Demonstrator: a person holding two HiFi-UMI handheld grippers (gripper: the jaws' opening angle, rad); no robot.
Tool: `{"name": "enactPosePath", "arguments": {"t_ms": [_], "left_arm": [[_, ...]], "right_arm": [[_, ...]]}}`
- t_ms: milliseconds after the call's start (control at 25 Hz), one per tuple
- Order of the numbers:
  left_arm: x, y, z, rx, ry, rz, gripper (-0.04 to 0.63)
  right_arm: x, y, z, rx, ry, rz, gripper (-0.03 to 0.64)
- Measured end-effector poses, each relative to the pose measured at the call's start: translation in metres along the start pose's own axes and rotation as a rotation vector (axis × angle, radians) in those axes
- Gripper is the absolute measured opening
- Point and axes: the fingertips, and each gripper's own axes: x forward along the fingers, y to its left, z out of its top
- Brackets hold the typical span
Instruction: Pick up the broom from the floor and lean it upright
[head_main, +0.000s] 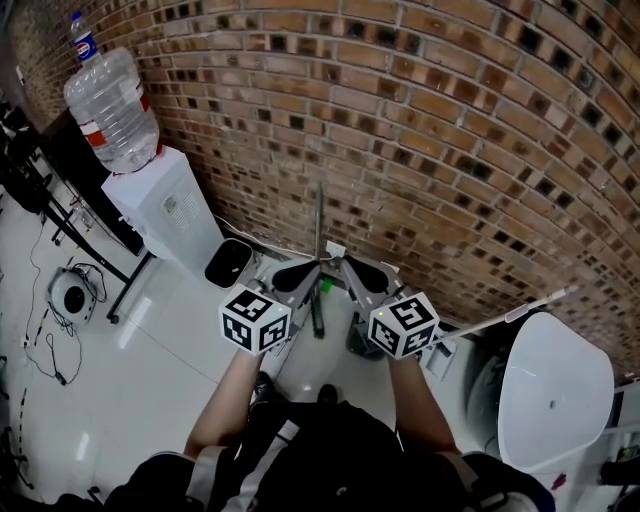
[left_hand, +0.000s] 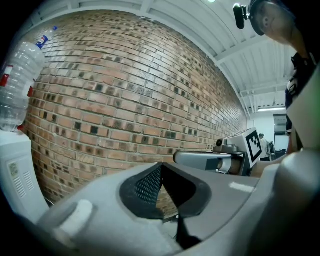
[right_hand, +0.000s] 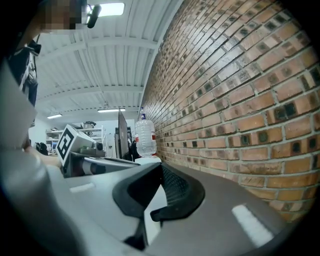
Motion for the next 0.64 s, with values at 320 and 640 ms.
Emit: {"name": "enactPosePath", "arguments": {"t_ms": [320,640], "left_arm": [[0.0020,-0.0072,0.0014,0.006,-0.005,-0.001,0.002],[0.0001,-0.0094,-0.0012,-0.007,-0.001,0.007,0.002]], "right_arm": [[-0.0059,-0.0019,0.0016,-0.005,0.001,-0.001,0.005],[-0.0083,-0.0030,0.0055,-0.007,-0.004,0.002,0.005]]}}
